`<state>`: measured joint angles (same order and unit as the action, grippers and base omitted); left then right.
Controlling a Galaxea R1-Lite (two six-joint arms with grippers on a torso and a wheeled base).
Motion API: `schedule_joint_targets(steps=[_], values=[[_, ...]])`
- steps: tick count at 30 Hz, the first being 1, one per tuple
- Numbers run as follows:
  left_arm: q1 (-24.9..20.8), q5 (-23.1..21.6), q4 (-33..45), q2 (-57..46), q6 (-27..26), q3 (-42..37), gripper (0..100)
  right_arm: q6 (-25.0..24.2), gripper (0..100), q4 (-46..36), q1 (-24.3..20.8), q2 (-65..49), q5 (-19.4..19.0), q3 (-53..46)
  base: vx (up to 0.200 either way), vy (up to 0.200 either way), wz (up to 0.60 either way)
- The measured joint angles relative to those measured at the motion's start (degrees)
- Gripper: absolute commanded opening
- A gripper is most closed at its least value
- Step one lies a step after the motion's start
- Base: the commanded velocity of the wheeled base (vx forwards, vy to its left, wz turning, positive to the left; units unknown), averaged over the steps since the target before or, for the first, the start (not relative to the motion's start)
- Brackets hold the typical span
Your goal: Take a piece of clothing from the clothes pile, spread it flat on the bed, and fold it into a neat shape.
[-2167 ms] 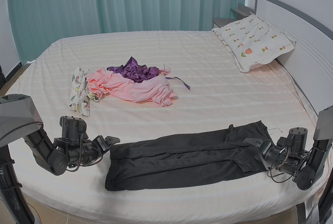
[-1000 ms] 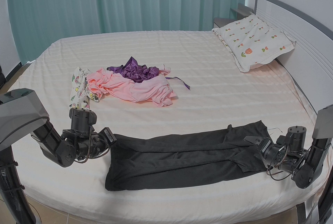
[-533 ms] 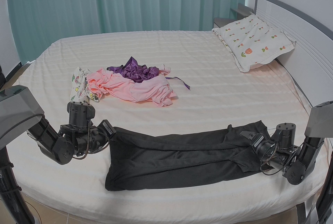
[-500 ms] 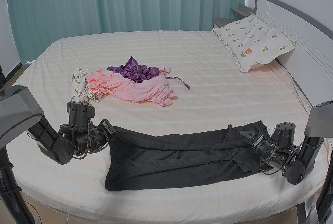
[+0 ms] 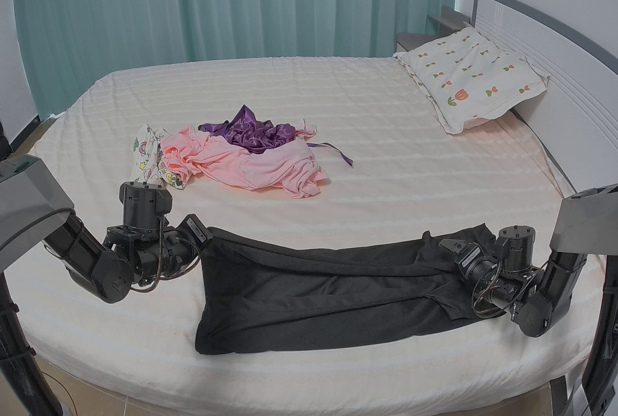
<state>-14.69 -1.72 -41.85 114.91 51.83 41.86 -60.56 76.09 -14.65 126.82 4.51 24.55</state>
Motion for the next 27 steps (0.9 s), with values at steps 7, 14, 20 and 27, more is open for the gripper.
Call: schedule_joint_targets(steps=[7,14,20,27], values=[[0.0,0.0,0.1,-0.2,0.0,-0.1,0,0.1,100,-0.8,0.0,1.3,3.7,1.8,0.000,0.000,0.00],[0.0,0.3,0.1,-0.5,0.0,-0.2,0,0.0,100,-0.9,0.2,2.9,4.2,3.8,0.000,0.000,0.00],[0.0,0.3,0.1,-0.6,0.0,-0.2,0,0.0,0,-1.0,1.1,4.1,4.2,5.0,0.000,0.000,0.00],[0.0,0.3,0.1,-0.6,0.0,-0.1,0,0.0,0,-1.0,1.5,3.2,4.2,4.2,0.000,0.000,0.00]])
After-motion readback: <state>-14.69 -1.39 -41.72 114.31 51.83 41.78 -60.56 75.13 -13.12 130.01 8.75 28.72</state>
